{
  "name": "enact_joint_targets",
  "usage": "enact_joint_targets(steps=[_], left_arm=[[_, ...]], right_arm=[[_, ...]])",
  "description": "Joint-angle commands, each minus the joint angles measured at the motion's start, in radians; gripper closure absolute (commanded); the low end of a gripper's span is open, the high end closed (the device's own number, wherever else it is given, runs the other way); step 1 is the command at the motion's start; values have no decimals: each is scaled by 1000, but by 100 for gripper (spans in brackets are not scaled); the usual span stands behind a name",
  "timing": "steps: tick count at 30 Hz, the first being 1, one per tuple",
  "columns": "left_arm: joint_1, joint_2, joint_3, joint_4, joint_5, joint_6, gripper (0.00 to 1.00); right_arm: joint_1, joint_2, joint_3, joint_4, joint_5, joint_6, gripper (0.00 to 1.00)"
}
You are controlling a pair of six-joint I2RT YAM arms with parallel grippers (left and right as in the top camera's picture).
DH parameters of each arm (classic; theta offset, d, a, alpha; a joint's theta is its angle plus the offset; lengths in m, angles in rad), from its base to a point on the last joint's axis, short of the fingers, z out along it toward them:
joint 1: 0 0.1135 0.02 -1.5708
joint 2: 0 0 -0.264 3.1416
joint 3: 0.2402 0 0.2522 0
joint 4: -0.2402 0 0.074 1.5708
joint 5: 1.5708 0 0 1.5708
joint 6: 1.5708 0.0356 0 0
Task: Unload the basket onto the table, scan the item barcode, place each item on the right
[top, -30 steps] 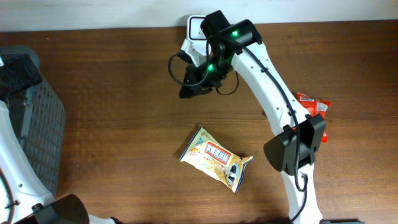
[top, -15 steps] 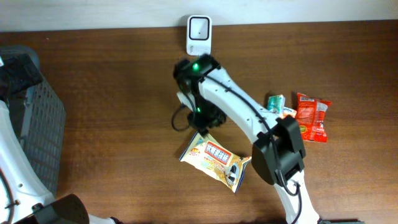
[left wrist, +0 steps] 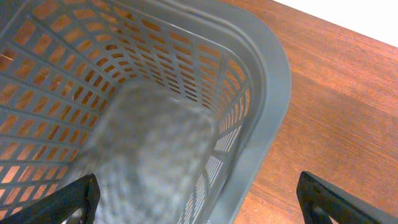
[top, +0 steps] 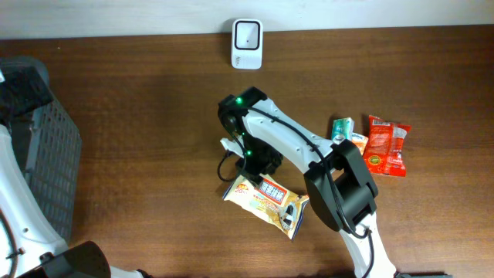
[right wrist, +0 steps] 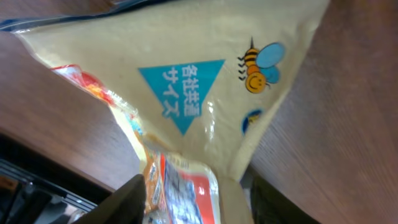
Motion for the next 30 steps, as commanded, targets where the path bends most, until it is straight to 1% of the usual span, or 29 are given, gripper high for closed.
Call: enact_joint_targets(steps=[1, 4, 5, 7, 8, 10, 12, 13, 16, 18, 20, 23, 24, 28, 29, 30], left_arm=[[3, -3, 0, 1, -1, 15, 1], [3, -3, 0, 1, -1, 15, 1], [3, -3, 0, 1, -1, 15, 1], [3, -3, 0, 1, -1, 15, 1], [3, -3, 0, 1, -1, 15, 1], [3, -3, 0, 1, -1, 15, 1], [3, -3, 0, 1, -1, 15, 1], [3, -3, 0, 1, -1, 15, 1], [3, -3, 0, 1, -1, 15, 1], [3, -3, 0, 1, -1, 15, 1], [3, -3, 0, 1, -1, 15, 1], [3, -3, 0, 1, -1, 15, 1], [3, -3, 0, 1, -1, 15, 1], [3, -3, 0, 1, -1, 15, 1], [3, -3, 0, 1, -1, 15, 1], [3, -3, 0, 1, -1, 15, 1]], right_arm=[[-5, -20, -53, 29, -15, -16, 53], [-17, -20, -58, 56, -15, -16, 66], [-21, -20, -58, 64, -16, -16, 74], [-31, -20, -58, 81, -18, -15, 94], [-34, -20, -58, 85, -25, -15, 96], [-41, -20, -57, 95, -61, -16, 96], [-56, -21, -47, 97, -156, -16, 96], [-74, -23, -34, 91, -249, -41, 96], [-158, -32, 14, 29, -631, -203, 96], [-215, -32, 31, -3, -762, -249, 96], [-277, -32, 31, -11, -826, -266, 96], [-355, -31, 30, 29, -796, -262, 96], [-366, -31, 30, 61, -750, -229, 96], [-372, -27, 30, 263, -436, -10, 96], [-368, -27, 30, 310, -344, 35, 85], [-365, -27, 31, 339, -275, 69, 69]])
